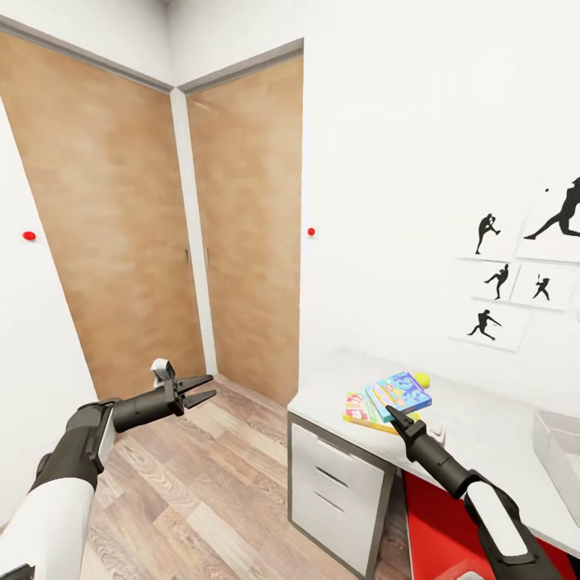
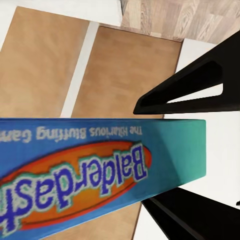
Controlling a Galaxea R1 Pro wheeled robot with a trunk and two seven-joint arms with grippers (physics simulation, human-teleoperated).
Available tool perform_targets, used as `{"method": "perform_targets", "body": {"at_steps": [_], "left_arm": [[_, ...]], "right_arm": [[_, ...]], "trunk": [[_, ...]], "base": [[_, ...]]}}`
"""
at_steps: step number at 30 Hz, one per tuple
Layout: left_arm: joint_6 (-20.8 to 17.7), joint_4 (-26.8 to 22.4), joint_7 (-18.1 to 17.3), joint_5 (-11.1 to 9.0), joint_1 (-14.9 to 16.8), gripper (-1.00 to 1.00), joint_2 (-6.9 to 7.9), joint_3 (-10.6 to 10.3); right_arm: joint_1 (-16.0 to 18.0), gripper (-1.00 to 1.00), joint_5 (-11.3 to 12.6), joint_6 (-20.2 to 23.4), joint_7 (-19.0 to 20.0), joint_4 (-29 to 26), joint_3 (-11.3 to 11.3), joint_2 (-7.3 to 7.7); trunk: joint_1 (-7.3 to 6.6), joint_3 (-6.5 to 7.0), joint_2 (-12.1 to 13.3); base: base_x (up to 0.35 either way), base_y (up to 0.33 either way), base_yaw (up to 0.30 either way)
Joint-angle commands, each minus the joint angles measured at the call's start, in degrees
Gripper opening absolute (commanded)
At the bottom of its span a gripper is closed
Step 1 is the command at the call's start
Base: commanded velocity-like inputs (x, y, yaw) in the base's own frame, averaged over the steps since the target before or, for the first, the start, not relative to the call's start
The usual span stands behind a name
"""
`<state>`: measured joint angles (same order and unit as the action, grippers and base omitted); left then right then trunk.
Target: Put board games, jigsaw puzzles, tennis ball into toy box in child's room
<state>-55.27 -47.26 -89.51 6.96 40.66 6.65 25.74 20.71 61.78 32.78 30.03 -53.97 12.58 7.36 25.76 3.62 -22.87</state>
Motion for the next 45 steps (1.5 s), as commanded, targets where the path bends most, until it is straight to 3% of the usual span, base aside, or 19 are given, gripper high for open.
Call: {"method": "perform_targets", "body": {"at_steps": [1, 18, 45], "left_arm": [[-0.6, 0.0, -0.5, 0.6, 0.0, 1.00, -0.04, 0.1], [-0.5, 0.0, -0.5, 0.6, 0.0, 1.00, 0.07, 0.2], [-0.5, 0.0, -0.5, 0.6, 0.0, 1.00, -0.01, 0.1]], "right_arm": [[0.0, -1.00, 0.3, 0.4, 0.0, 0.0, 0.1, 0.00], [0.0, -1.00, 0.3, 0.4, 0.0, 0.0, 0.1, -0.04], [0.0, -1.00, 0.3, 0.4, 0.0, 0.1, 0.1, -0.04]], "trunk": [[0.02, -0.03, 0.0], [0.02, -0.02, 0.0], [0.02, 0.63, 0.0]], "base": [[0.000, 0.000, -0.011], [0.000, 0.000, -0.016], [0.069, 0.060, -0.263]]}}
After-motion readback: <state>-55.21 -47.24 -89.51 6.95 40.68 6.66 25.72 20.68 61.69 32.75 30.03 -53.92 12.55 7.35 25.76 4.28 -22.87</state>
